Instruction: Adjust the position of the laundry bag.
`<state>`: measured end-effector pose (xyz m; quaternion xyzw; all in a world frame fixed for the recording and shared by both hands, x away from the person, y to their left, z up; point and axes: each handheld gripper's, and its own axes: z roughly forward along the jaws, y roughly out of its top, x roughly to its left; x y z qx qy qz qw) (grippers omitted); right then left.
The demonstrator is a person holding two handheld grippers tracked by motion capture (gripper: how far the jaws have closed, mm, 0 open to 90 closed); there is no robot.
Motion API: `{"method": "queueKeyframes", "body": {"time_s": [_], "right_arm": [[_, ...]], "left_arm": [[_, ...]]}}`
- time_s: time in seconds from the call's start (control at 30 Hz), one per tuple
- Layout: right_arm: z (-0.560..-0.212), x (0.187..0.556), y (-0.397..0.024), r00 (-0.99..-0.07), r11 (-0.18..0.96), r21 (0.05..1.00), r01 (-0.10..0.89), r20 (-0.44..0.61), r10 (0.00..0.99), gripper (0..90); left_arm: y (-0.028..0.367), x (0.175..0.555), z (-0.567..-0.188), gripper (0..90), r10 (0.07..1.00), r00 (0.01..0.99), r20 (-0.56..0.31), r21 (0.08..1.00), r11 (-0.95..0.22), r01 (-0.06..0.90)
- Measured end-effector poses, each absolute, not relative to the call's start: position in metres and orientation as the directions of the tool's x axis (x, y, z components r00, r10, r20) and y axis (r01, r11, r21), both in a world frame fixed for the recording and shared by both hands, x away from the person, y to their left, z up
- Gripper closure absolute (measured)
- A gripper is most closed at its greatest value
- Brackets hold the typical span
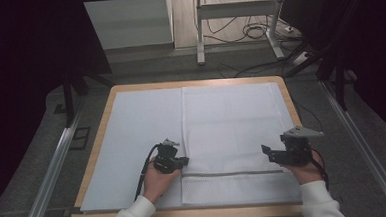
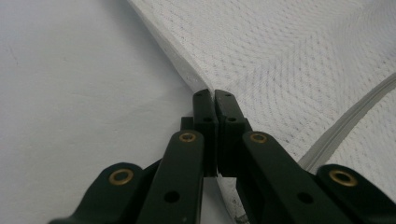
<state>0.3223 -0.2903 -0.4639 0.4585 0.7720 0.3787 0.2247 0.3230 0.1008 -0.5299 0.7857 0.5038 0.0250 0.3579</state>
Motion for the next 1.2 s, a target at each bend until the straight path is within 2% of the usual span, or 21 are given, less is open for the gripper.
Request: {"method": "queueKeyframes", "body": {"time_s": [0.4, 0.63, 1.1, 1.2], "right_arm": [[-0.462, 0.338, -0.312, -0.385, 0.231, 0.747, 0.623, 0.036, 0.922, 24.6], [-0.46, 0.343, -0.319, -0.36, 0.237, 0.727, 0.644, 0.015, 0.933, 28.7], [-0.48, 0.352, -0.341, -0.308, 0.232, 0.616, 0.753, 0.018, 0.951, 36.3], [-0.485, 0.356, -0.344, -0.297, 0.213, 0.581, 0.785, 0.052, 0.953, 38.2]], "left_arm": [[0.102, 0.324, -0.53, 89.9, 0.802, 0.495, -0.334, 0.589, -0.233, 0.774], [0.102, 0.324, -0.53, 90.0, 0.801, 0.496, -0.335, 0.588, -0.233, 0.774], [0.102, 0.324, -0.529, 90.0, 0.799, 0.495, -0.34, 0.592, -0.227, 0.773], [0.101, 0.324, -0.529, 90.0, 0.801, 0.495, -0.338, 0.593, -0.227, 0.773]]}}
